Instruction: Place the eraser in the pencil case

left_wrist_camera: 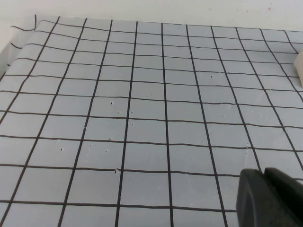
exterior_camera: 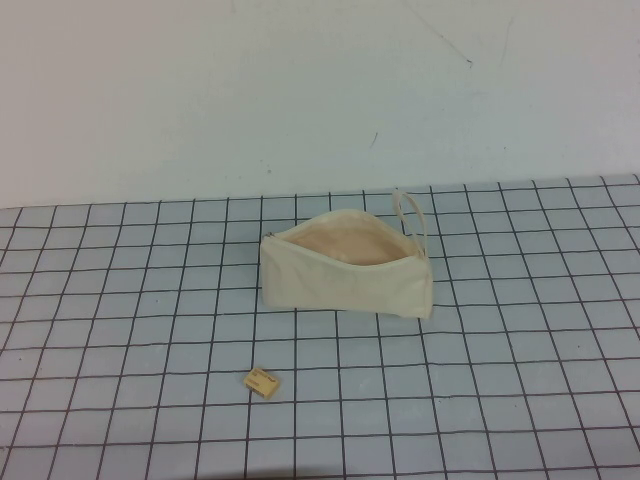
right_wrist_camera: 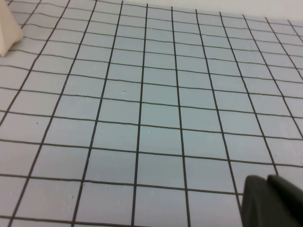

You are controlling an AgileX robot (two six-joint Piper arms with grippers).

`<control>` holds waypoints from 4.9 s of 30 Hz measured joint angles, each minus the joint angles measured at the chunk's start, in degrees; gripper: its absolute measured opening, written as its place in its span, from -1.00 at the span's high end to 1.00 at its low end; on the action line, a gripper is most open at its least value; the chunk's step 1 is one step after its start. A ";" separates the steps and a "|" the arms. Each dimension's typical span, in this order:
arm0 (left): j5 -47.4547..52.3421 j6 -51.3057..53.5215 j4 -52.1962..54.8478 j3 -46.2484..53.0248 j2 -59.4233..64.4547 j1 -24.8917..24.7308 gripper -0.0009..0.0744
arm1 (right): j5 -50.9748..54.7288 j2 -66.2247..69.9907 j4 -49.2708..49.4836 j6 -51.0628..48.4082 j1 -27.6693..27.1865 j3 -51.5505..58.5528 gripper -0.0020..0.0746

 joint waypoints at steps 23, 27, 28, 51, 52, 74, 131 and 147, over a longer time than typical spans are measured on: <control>0.00 0.00 0.00 0.00 0.00 0.00 0.98 | 0.00 0.00 0.00 0.00 0.00 0.00 0.95; -0.57 0.00 0.00 0.00 0.00 0.00 0.98 | 0.00 0.00 0.00 0.00 0.00 0.00 0.95; -1.43 0.00 0.00 0.00 0.00 0.00 0.98 | 0.00 0.00 0.00 0.00 0.00 0.00 0.95; -77.08 -0.24 -0.20 0.37 -0.34 0.00 0.98 | 0.00 0.00 0.00 0.00 0.00 0.00 0.95; -76.22 -0.37 -0.20 0.37 -0.44 0.00 0.98 | 0.00 0.00 0.00 0.00 0.00 0.00 0.95; -16.56 -4.27 -3.72 -15.00 2.12 0.00 0.98 | 0.00 0.00 0.00 0.00 0.00 0.00 0.95; 20.14 28.71 -11.70 -68.08 103.98 -22.17 -0.16 | 0.00 0.00 0.00 0.00 0.00 0.00 0.95; 20.12 28.18 -10.41 -72.98 113.14 -22.17 -0.17 | 0.00 0.00 0.00 0.00 0.00 0.00 0.95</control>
